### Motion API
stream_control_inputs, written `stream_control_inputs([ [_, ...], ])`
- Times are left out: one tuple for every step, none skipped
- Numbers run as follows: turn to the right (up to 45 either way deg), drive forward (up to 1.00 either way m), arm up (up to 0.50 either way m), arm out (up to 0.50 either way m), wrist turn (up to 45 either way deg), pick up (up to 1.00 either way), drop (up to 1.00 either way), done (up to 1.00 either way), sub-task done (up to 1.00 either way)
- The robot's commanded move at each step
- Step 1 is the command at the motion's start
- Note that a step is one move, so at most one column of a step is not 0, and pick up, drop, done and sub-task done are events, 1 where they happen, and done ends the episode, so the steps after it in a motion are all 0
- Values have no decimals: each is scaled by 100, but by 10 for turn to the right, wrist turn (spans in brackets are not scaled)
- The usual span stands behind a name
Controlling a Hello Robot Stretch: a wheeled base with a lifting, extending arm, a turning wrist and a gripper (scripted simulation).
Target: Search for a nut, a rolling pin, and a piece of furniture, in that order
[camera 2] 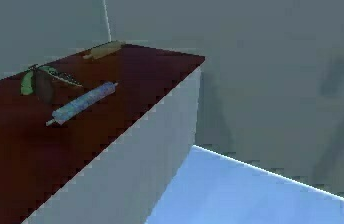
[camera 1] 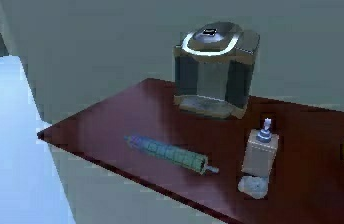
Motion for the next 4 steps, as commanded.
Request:
stream_control_inputs([
  [-450,0,0,0,0,0,0,0,0],
  [-240,0,0,0,0,0,0,0,0],
  [0,100,0,0,0,0,0,0,0],
  [-30,0,0,0,0,0,0,0,0],
])
